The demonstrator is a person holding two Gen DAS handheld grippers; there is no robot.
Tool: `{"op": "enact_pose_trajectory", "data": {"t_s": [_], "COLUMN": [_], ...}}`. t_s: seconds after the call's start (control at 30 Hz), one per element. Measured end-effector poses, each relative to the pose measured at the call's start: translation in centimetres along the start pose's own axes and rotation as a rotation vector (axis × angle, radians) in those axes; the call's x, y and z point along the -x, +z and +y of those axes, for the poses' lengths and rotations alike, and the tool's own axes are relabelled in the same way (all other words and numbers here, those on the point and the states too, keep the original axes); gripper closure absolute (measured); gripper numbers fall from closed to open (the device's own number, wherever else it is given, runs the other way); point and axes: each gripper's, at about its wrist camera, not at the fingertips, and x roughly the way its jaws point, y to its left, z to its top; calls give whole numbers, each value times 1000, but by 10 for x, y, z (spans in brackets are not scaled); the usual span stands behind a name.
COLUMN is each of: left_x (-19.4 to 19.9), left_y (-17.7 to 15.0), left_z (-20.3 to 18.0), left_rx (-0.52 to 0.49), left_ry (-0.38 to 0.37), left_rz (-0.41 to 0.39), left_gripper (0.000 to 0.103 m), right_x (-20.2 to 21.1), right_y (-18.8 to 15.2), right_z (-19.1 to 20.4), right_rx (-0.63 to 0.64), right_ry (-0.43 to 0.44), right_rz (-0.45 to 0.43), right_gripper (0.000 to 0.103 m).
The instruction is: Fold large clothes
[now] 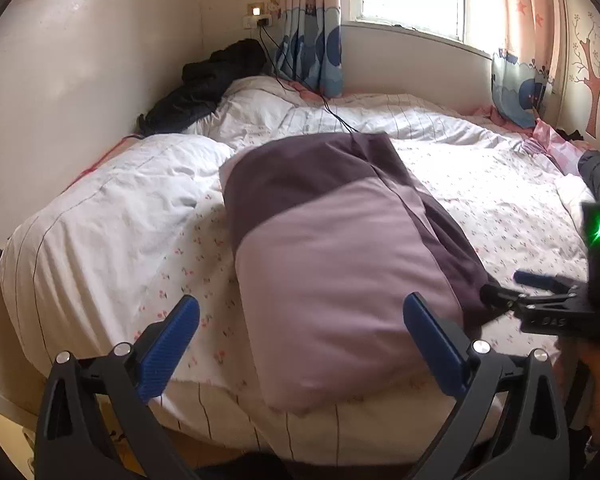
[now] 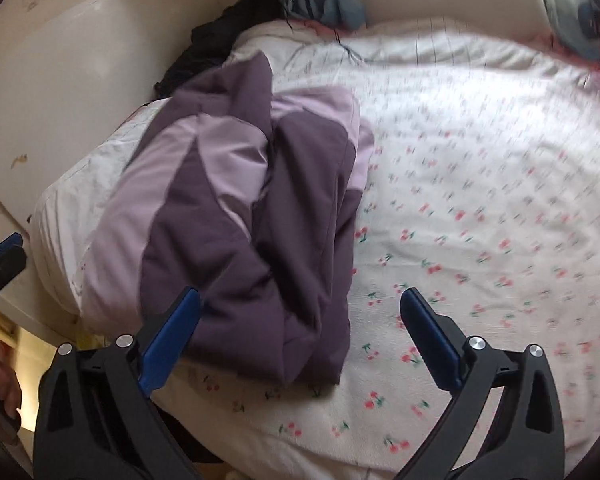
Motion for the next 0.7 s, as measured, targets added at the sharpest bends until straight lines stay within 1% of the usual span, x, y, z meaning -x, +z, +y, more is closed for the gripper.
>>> {"op": "enact_pose_trajectory", "data": {"t_s": [0.1,0.23,0.5,0.53,0.6,0.63,0.7], "left_x": [6,14,22,22,21,21,21], "left_y": [-9,-18,-24,-24,-25,-25,-25], "left_z": [-8,-17,-19,-18,-18,-18,-18], "left_rx": [12,14,21,22,24,27,30], "left_ry": [-8,-8,-3,-7,-13,-14,-19], "left_rz": [30,46,63,65,74,80,87], "left_gripper": [5,5,5,5,5,5,5], "right_x": [22,25,37,37,34,33,36], "right_y": [-11,-19,-27,-26,-25,-25,-26], "right_z": [17,37,56,57,59,59,58], "right_rx": [37,63,68,69,69,65,65], "right_ry": [-20,-59,-103,-107,-145,-144,-151], "right_rz": [-10,28,62,72,114,121,114], "right_gripper": [7,7,7,7,7,7,7]}}
